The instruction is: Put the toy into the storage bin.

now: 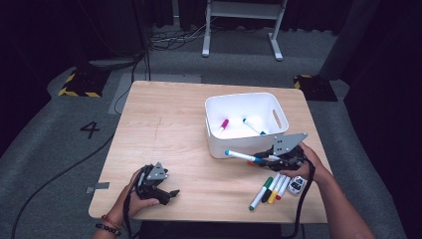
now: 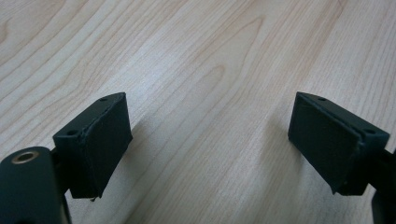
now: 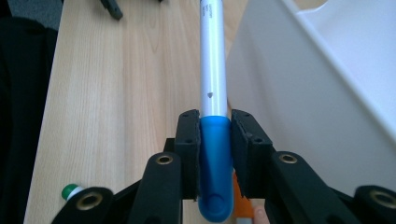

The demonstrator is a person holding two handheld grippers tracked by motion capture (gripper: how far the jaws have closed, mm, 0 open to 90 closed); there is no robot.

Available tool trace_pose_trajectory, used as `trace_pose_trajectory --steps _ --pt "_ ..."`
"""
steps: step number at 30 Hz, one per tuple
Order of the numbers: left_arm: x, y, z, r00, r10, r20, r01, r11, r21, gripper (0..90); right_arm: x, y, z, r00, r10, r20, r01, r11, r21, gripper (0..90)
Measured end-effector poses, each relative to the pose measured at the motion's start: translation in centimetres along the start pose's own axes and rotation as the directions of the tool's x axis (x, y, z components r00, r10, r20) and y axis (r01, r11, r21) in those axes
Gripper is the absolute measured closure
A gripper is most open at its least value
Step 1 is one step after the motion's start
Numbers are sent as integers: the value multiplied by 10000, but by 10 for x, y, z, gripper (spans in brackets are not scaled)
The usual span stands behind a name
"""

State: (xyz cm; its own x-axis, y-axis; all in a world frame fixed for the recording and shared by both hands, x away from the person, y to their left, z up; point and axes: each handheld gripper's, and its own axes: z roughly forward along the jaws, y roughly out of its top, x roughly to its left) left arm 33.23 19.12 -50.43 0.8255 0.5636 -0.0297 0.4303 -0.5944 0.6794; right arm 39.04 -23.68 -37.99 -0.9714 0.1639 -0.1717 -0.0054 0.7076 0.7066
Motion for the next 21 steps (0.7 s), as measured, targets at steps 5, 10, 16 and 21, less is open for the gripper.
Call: trace_pose_trajectory --steps 5,10,16,21 --pt "0 0 0 10000 0 0 0 10000 1 134 -8 13 -16 9992 -103 377 112 9997 -235 734" --pt "0 0 0 10000 3 -11 -3 10000 -15 134 -21 22 -28 9990 -22 444 44 9988 -495 734" --pt "0 0 0 10000 -6 7 6 10000 -10 134 -37 33 -40 9974 33 721 14 9979 -650 733" --pt "0 0 0 10000 -3 1 3 10000 -11 135 -50 46 -43 9945 -88 1039 129 9992 -383 733"
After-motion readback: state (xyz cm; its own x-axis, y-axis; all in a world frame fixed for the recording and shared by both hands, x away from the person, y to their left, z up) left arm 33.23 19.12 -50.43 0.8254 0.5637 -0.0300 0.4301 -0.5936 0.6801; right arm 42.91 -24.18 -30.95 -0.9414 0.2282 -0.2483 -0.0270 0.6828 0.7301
